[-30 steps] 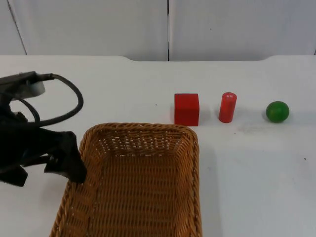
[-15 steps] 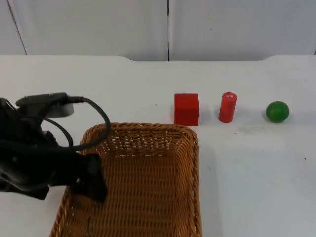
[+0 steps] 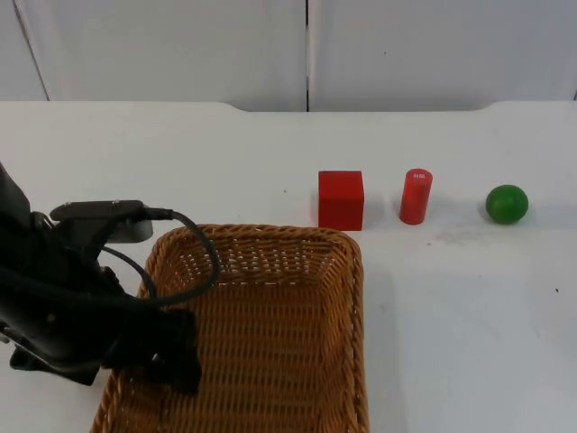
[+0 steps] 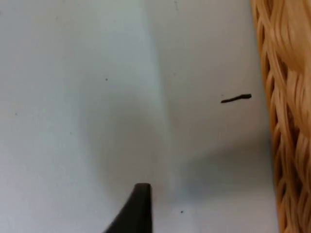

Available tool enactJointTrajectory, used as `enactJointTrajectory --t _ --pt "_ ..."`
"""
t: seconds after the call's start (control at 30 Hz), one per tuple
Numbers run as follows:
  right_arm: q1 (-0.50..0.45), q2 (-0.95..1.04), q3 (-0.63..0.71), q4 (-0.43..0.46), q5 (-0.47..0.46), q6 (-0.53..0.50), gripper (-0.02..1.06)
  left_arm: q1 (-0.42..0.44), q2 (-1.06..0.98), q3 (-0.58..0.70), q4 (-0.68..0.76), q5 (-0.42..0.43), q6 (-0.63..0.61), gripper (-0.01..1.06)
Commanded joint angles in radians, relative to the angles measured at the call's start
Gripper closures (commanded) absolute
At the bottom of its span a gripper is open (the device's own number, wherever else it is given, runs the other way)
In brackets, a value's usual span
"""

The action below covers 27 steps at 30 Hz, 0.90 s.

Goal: Pick up the basket with the left hand and place the object to the left of the red cylinder into the basket with the right hand.

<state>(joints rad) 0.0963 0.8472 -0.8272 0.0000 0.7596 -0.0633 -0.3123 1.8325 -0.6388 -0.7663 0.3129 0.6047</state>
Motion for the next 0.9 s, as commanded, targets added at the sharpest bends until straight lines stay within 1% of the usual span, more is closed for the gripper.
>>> enactJointTrajectory --t 0.0,0.03,0.07,0.13,0.2,0.23,0.3,0.4,0.43,0.47,0.63,0.73,0.87 --pt "-0.004 -0.002 0.000 0.000 -0.013 -0.008 -0.01 -0.006 0.002 0.004 -0.028 -0.010 -0.003 0.19" --pt "-0.004 -0.002 0.000 0.000 -0.013 -0.008 -0.01 -0.006 0.002 0.004 -0.036 -0.005 -0.003 0.27" --pt "-0.004 -0.002 0.000 0.000 -0.013 -0.008 -0.01 -0.006 0.002 0.004 -0.036 -0.005 -0.003 0.27" --pt "-0.004 -0.002 0.000 0.000 -0.013 -0.008 -0.01 -0.006 0.002 0.004 -0.047 0.010 -0.003 0.44" --pt "-0.004 -0.002 0.000 0.000 -0.013 -0.008 -0.01 -0.006 0.002 0.004 -0.055 0.017 -0.003 0.57" --pt "-0.004 -0.002 0.000 0.000 -0.013 -0.008 -0.01 -0.006 0.002 0.004 -0.055 0.017 -0.003 0.57" --pt "-0.004 -0.002 0.000 0.000 -0.013 -0.008 -0.01 -0.006 0.002 0.004 -0.058 0.017 -0.003 0.72" --pt "-0.004 -0.002 0.000 0.000 -0.013 -0.008 -0.01 -0.006 0.002 0.004 -0.060 0.022 -0.011 0.99" --pt "-0.004 -0.002 0.000 0.000 -0.013 -0.008 -0.01 -0.006 0.002 0.004 -0.060 0.022 -0.011 0.99" --pt "-0.004 -0.002 0.000 0.000 -0.013 -0.008 -0.01 -0.006 0.002 0.004 -0.068 0.022 -0.015 1.05" --pt "-0.004 -0.002 0.000 0.000 -0.013 -0.008 -0.01 -0.006 0.002 0.004 -0.099 0.034 -0.022 1.05" --pt "-0.004 -0.002 0.000 0.000 -0.013 -0.008 -0.01 -0.006 -0.011 0.004 -0.114 0.064 -0.022 1.05" --pt "-0.004 -0.002 0.000 0.000 -0.013 -0.008 -0.01 -0.006 -0.048 0.004 -0.117 0.077 -0.033 1.05"
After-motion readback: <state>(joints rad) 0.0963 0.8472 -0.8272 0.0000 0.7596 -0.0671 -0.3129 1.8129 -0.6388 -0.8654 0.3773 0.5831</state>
